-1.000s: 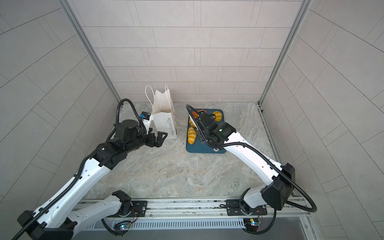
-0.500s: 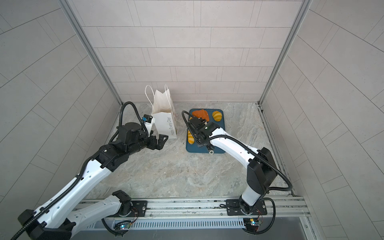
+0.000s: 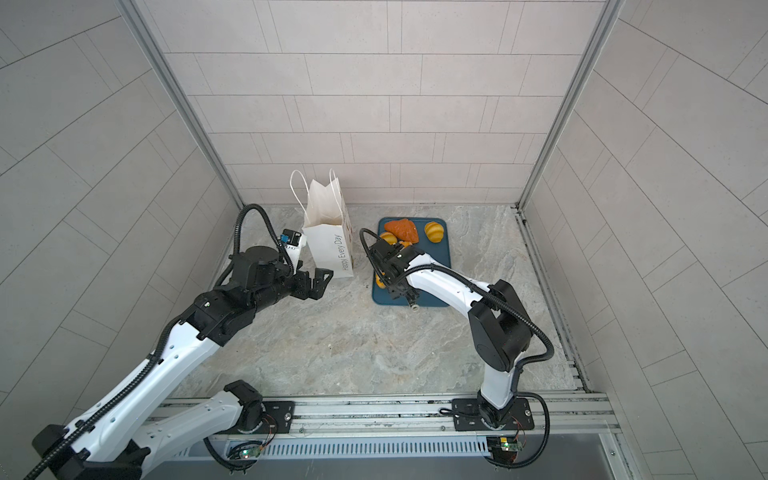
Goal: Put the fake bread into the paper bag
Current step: 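Lower the open tongs around the braided bun on the tray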
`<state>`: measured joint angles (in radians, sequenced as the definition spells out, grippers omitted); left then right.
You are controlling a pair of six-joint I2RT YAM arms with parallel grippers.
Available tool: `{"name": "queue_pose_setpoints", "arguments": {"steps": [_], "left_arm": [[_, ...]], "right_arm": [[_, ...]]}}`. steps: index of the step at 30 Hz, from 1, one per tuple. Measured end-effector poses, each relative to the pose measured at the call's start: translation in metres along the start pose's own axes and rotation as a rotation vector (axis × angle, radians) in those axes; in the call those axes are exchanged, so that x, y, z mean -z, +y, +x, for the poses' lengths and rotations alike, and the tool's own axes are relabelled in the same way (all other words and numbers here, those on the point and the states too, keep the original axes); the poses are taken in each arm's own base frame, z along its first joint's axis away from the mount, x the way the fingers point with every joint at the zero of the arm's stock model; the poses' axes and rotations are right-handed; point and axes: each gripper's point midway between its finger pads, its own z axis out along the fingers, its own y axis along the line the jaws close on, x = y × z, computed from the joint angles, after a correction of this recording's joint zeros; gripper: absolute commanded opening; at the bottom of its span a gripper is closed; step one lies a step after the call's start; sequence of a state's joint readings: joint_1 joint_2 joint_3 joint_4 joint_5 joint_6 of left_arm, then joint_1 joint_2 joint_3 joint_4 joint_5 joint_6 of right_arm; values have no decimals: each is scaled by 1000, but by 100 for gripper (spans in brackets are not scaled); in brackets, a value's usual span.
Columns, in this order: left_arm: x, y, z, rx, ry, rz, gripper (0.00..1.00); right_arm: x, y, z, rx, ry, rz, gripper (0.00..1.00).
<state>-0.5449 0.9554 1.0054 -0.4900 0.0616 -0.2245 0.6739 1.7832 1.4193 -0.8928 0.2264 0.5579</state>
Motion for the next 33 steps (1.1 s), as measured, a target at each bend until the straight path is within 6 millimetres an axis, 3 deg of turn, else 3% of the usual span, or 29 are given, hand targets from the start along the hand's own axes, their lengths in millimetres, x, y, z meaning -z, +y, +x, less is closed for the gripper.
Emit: {"name": "queue_pose_setpoints", "arguments": {"steps": [11,19,23,26,33], "left_arm": [[0,1,0,-1,1,-3,100],[0,0,0,0,1,-3,100],[0,0,1,3,2,0,100],[-2,-1,2,4,9,3,100],[-8,-2,5,5,29,9,100]], "right_arm": [[-17,-27,-9,-55,31,10,54],[-25,-40,2,-32,69,19,54],[-16,-53,14,-31,81,23,55],[-4,-59,11,-43,52,14,55],[8,-53,5,-58,17,-29,57]]}}
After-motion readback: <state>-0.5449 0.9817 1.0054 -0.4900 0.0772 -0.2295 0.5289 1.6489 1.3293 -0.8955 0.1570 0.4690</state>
